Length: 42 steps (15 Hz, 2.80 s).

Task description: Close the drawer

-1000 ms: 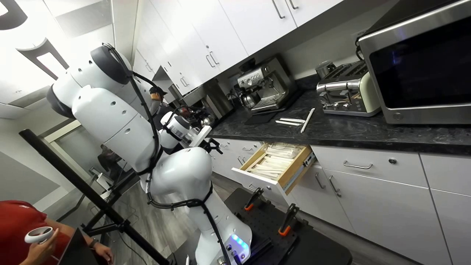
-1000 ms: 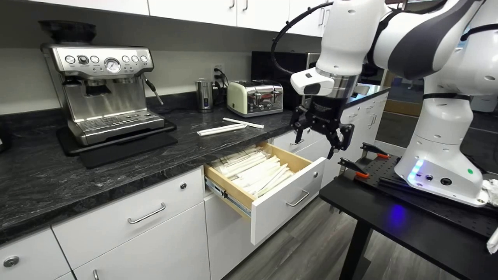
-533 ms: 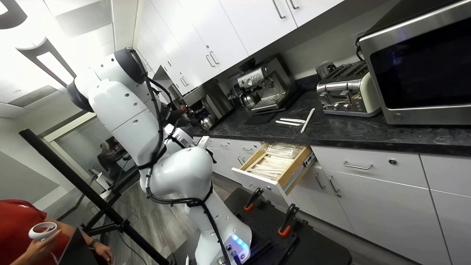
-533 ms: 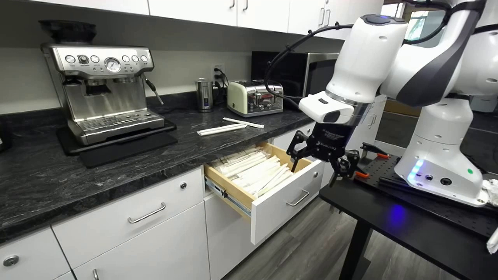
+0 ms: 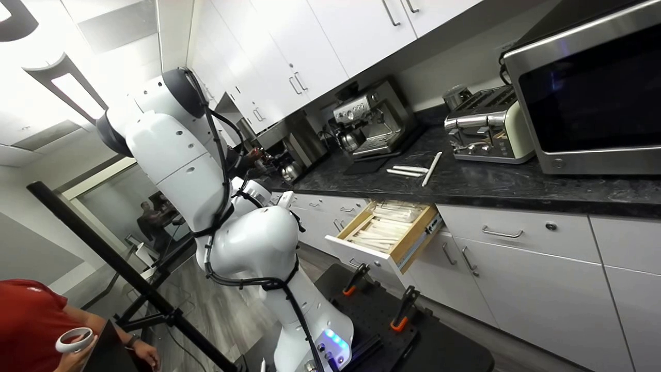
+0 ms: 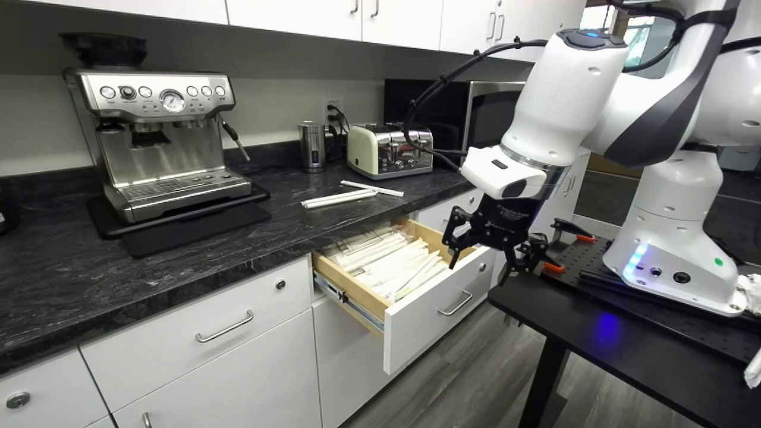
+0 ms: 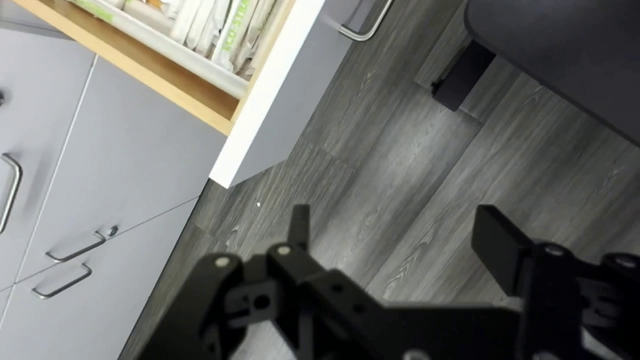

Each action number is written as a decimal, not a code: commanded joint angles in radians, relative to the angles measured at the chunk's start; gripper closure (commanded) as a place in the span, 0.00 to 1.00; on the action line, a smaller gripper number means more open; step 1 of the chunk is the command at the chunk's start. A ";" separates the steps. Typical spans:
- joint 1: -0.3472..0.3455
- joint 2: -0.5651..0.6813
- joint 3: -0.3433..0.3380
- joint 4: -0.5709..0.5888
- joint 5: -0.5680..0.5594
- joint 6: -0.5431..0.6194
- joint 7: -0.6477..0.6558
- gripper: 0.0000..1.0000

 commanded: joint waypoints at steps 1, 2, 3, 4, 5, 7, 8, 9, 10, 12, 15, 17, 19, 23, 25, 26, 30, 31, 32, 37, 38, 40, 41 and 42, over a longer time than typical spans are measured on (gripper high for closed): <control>-0.011 0.055 -0.021 0.022 -0.177 -0.019 0.057 0.47; -0.011 0.080 -0.031 0.033 -0.234 -0.019 0.075 0.55; -0.009 0.101 -0.041 0.043 -0.285 -0.015 0.090 0.63; -0.008 0.131 -0.052 0.057 -0.333 -0.018 0.098 0.70; -0.006 0.161 -0.064 0.072 -0.375 -0.017 0.101 0.79; -0.016 0.228 -0.078 0.105 -0.436 -0.019 0.075 0.94; -0.019 0.269 -0.088 0.124 -0.462 -0.017 0.056 0.99; -0.023 0.308 -0.093 0.143 -0.480 -0.014 0.032 1.00; -0.028 0.346 -0.096 0.162 -0.491 -0.012 0.009 1.00; -0.033 0.300 -0.077 0.123 -0.467 -0.009 0.029 0.99; -0.041 0.378 -0.079 0.164 -0.472 -0.010 0.001 0.99; -0.040 0.387 -0.079 0.171 -0.472 -0.010 -0.003 1.00; -0.010 0.388 -0.115 0.186 -0.542 -0.045 0.046 1.00; 0.011 0.409 -0.179 0.216 -0.785 -0.067 0.250 1.00; -0.006 0.440 -0.183 0.232 -0.880 -0.073 0.326 1.00; -0.016 0.460 -0.183 0.239 -0.916 -0.075 0.353 1.00; -0.021 0.495 -0.178 0.263 -1.016 -0.153 0.436 1.00; -0.016 0.491 -0.176 0.267 -1.041 -0.198 0.466 1.00; -0.011 0.486 -0.172 0.268 -1.064 -0.234 0.500 1.00; -0.017 0.485 -0.148 0.285 -1.144 -0.406 0.647 1.00; -0.025 0.493 -0.149 0.294 -1.156 -0.423 0.656 1.00; -0.046 0.522 -0.157 0.322 -1.192 -0.441 0.652 1.00; -0.061 0.541 -0.163 0.338 -1.213 -0.437 0.650 1.00; -0.077 0.559 -0.166 0.353 -1.232 -0.422 0.648 1.00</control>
